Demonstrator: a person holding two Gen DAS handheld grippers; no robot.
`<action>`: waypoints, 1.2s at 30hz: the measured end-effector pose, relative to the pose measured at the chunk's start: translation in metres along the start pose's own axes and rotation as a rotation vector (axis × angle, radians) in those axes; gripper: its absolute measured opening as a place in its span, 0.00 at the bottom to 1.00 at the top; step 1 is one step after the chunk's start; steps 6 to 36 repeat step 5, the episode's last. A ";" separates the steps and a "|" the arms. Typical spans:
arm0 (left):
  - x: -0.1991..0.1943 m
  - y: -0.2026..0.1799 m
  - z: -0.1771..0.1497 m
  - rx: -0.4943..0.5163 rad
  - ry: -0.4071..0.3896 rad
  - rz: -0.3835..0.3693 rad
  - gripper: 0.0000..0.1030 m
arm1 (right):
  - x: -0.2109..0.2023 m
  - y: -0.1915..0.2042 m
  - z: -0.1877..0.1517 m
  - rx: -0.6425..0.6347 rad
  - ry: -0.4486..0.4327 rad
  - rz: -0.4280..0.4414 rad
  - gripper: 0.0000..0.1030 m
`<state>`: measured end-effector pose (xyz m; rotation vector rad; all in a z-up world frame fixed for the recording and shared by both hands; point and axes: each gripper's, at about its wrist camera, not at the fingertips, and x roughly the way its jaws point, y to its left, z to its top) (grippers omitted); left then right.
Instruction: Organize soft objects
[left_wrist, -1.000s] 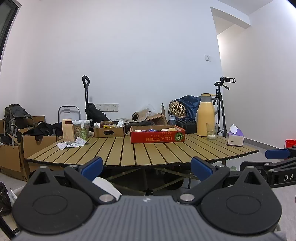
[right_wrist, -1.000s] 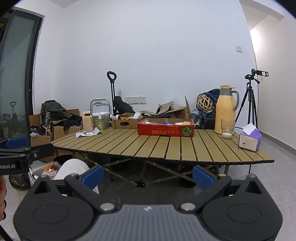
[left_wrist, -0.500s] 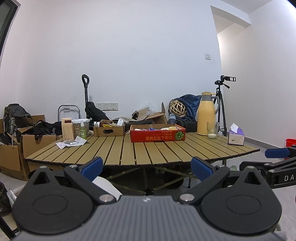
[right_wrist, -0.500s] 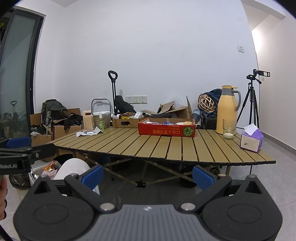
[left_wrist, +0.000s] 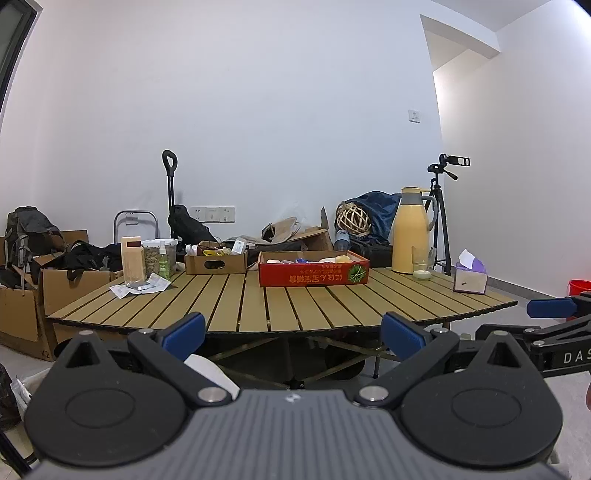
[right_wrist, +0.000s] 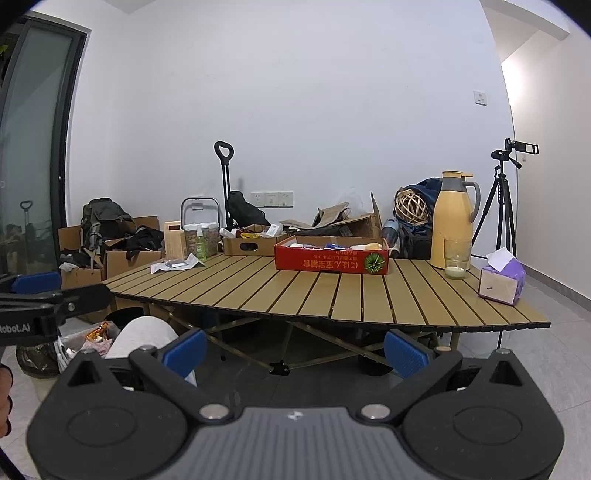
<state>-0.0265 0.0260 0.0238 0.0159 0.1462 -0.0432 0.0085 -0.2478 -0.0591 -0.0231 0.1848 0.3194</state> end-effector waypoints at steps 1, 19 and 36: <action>0.000 0.000 0.000 0.001 0.000 -0.001 1.00 | 0.000 0.000 0.000 0.000 0.001 0.000 1.00; 0.000 0.000 -0.001 0.001 -0.004 0.002 1.00 | 0.001 0.000 0.000 0.002 0.003 0.000 1.00; 0.000 0.000 -0.001 0.001 -0.004 0.002 1.00 | 0.001 0.000 0.000 0.002 0.003 0.000 1.00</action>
